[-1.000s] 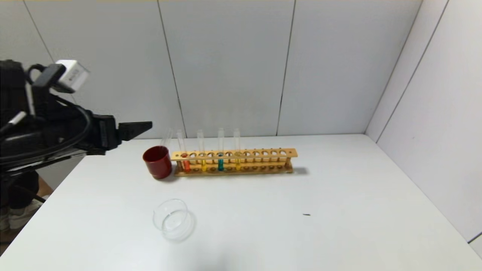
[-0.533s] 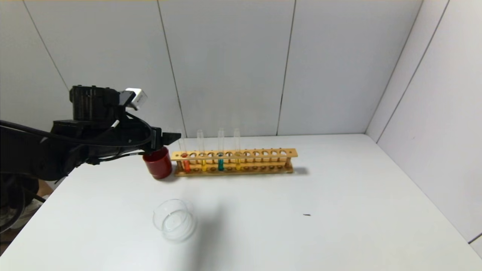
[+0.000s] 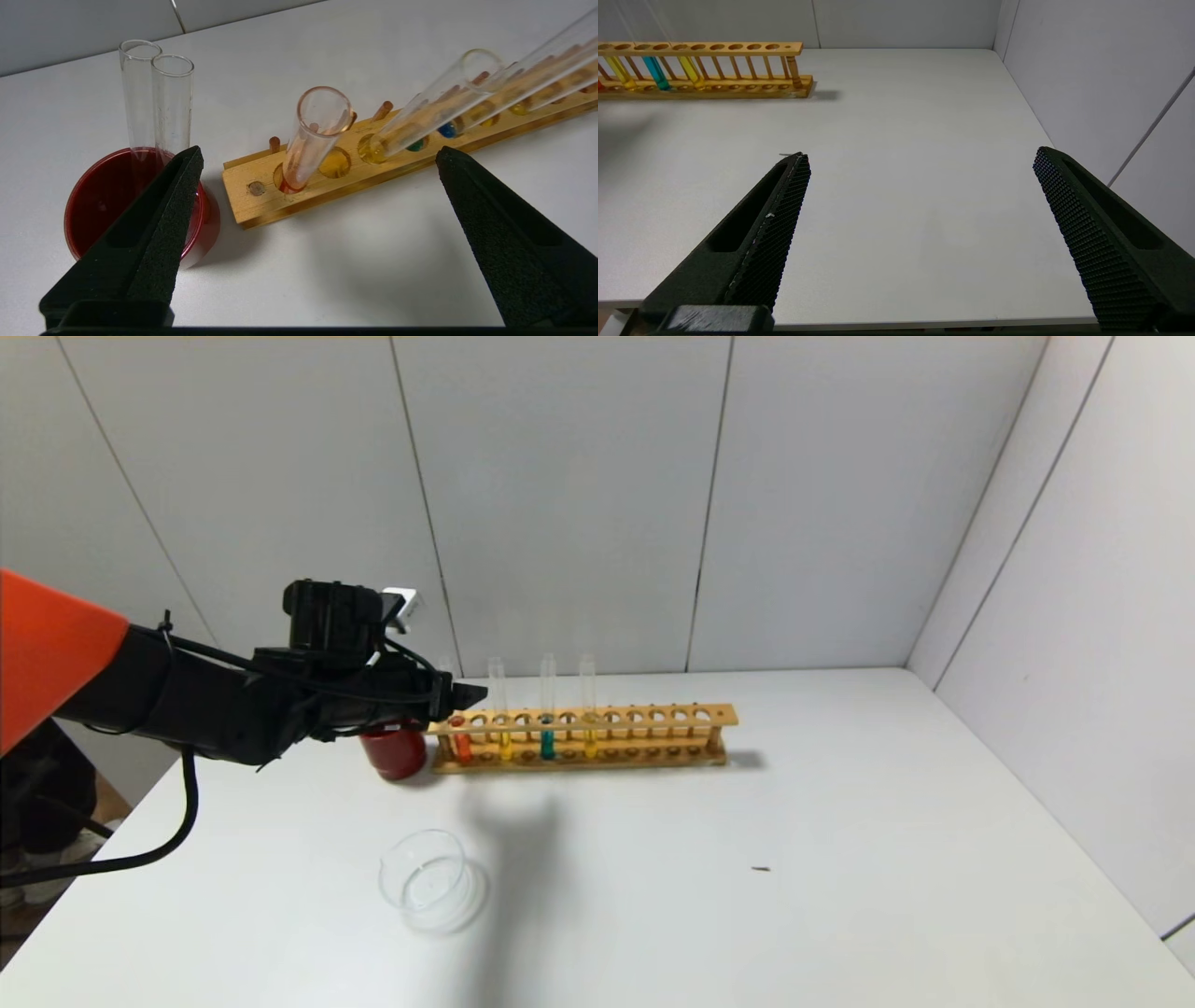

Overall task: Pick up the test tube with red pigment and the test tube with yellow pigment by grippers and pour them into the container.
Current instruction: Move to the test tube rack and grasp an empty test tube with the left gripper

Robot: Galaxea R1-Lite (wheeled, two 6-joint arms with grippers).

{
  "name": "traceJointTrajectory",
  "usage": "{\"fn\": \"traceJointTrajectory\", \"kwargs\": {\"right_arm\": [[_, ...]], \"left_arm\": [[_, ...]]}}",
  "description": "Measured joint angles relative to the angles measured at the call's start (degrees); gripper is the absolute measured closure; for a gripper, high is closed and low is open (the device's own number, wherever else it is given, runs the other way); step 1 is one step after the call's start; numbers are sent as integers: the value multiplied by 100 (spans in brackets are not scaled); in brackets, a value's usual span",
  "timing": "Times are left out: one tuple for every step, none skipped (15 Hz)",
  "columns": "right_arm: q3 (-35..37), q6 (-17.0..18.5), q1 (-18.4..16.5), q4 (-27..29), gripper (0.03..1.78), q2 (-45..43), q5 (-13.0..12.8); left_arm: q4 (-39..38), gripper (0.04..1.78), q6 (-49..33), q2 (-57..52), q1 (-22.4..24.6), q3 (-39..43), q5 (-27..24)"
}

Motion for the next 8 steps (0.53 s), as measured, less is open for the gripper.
{"fn": "traceJointTrajectory", "kwargs": {"right_arm": [[0, -2, 0, 0, 6, 0, -2], [0, -2, 0, 0, 6, 0, 0], [0, -2, 0, 0, 6, 0, -2], [0, 0, 0, 0, 6, 0, -2], [0, -2, 0, 0, 6, 0, 0], [0, -2, 0, 0, 6, 0, -2], [0, -2, 0, 0, 6, 0, -2], [0, -2, 0, -2, 6, 0, 0]], "left_arm": [[0, 7, -5, 88, -5, -52, 12], [0, 7, -9, 160, -5, -94, 41], [2, 7, -9, 210, -5, -123, 76], [0, 7, -9, 251, -2, -149, 116], [0, 7, -18, 290, 2, -182, 128], [0, 7, -41, 325, 6, -217, 138], [0, 7, -90, 369, 6, -261, 155], [2, 7, -145, 408, 6, -295, 172]]}}
